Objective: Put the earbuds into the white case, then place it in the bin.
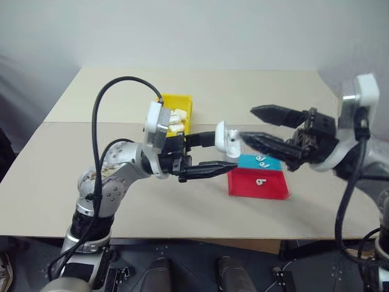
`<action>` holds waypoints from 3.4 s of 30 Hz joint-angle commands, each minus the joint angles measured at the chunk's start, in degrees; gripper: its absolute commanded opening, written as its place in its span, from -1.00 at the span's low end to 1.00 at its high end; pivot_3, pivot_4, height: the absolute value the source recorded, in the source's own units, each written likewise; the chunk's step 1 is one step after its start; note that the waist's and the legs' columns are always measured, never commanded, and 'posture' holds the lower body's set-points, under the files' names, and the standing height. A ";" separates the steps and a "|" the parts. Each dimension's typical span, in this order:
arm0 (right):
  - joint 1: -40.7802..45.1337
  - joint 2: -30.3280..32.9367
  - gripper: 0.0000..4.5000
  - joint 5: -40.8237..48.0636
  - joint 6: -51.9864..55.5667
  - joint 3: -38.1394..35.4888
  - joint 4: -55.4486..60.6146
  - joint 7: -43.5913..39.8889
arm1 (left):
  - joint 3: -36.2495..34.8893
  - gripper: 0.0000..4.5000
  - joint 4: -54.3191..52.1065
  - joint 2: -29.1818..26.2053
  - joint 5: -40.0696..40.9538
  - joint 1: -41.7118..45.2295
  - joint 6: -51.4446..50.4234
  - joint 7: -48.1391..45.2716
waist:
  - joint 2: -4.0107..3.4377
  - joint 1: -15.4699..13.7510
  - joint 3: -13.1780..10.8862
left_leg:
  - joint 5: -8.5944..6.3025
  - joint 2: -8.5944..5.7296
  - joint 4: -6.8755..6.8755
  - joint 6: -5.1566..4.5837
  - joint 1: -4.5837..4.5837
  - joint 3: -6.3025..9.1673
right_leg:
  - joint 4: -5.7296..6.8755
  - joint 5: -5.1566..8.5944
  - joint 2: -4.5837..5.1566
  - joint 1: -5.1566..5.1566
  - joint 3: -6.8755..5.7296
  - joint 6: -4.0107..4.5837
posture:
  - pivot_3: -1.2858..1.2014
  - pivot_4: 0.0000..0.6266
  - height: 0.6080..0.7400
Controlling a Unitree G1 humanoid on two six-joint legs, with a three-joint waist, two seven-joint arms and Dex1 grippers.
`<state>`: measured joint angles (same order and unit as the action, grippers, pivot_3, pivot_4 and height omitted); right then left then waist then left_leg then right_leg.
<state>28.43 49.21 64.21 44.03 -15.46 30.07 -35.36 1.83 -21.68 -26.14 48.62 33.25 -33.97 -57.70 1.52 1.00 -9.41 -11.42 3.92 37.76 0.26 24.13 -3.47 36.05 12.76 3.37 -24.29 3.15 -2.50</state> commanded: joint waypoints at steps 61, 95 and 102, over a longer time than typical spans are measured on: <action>41.75 -12.26 -0.53 -92.54 -74.19 46.72 -97.26 -29.46 | -2.18 0.22 -6.12 0.66 -0.71 -2.33 4.11 7.33 | -0.02 1.31 -0.01 | -0.02 -0.02 -0.02 -0.04 -0.10 -0.10 | 0.06 -0.26 0.00 0.03 0.08 0.16 | 0.03 -0.52 1.00; 2.18 -8.91 -0.65 -9.11 6.82 -13.49 -9.20 -24.09 | -0.22 0.22 1.54 3.24 0.88 3.74 2.98 0.02 | -0.05 -0.15 -0.01 | -0.02 -0.01 0.01 -0.04 -0.13 -0.04 | 0.08 -0.19 -0.02 0.11 0.05 0.03 | 0.03 -0.52 1.00; -0.17 -10.91 -0.65 13.29 7.45 -17.26 -1.09 -9.60 | 1.12 0.22 -1.17 3.50 1.28 3.11 -0.48 3.39 | -0.05 -0.07 -0.01 | -0.03 -0.01 0.01 -0.05 -0.08 -0.02 | 0.06 -0.14 -0.01 0.12 0.05 -0.07 | 0.03 -0.52 1.00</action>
<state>27.95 38.04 72.03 51.86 -31.85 26.33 -48.12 2.67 -20.62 -22.92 49.19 35.96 -33.79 -55.52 1.47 0.93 -9.42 -11.45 3.91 37.78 0.21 24.03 -3.49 36.11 12.63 3.35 -24.17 3.20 -2.58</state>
